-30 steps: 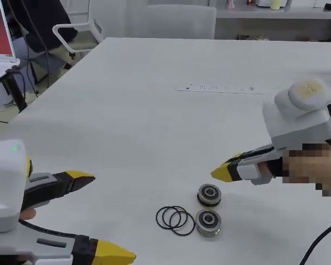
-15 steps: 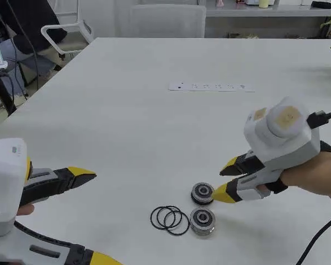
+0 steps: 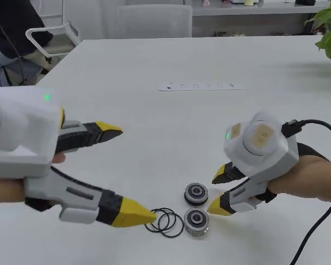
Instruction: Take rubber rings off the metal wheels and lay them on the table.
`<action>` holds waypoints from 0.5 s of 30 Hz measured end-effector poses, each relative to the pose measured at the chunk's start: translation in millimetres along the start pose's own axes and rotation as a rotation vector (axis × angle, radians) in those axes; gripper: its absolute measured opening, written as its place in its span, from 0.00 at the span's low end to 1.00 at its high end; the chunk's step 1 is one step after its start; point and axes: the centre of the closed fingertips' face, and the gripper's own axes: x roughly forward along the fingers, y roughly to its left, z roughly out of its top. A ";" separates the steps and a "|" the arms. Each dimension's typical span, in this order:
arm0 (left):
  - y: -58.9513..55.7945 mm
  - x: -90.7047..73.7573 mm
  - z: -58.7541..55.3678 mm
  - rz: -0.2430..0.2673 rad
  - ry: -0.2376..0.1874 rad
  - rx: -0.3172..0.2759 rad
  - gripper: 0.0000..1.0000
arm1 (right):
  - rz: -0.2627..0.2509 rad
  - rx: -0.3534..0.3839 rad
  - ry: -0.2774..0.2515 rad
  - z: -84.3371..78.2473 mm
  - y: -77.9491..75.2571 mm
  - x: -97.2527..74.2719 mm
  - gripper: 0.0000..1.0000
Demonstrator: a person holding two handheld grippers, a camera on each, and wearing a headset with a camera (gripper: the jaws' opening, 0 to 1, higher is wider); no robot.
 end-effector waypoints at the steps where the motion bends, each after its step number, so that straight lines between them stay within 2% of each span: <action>1: 2.1 8.5 5.7 -0.013 -0.008 0.030 0.91 | 0.005 0.011 -0.009 1.0 0.7 0.7 0.33; 3: 4.8 22.3 13.4 -0.029 -0.029 0.048 0.88 | 0.020 0.027 -0.019 1.8 3.1 2.0 0.33; 6: 7.3 41.4 17.5 -0.053 -0.044 0.045 0.87 | 0.022 0.027 -0.013 -0.7 4.4 3.5 0.33; 10: 8.2 64.9 10.4 -0.083 -0.034 0.051 0.82 | 0.017 0.046 -0.021 -2.2 1.1 3.5 0.31; 12: 8.7 74.4 8.1 -0.092 -0.046 0.004 0.78 | 0.022 0.070 -0.035 -1.3 0.7 3.1 0.31; 15: 12.0 84.0 3.6 -0.082 -0.057 -0.020 0.73 | 0.025 0.100 -0.048 -1.9 -0.3 3.8 0.31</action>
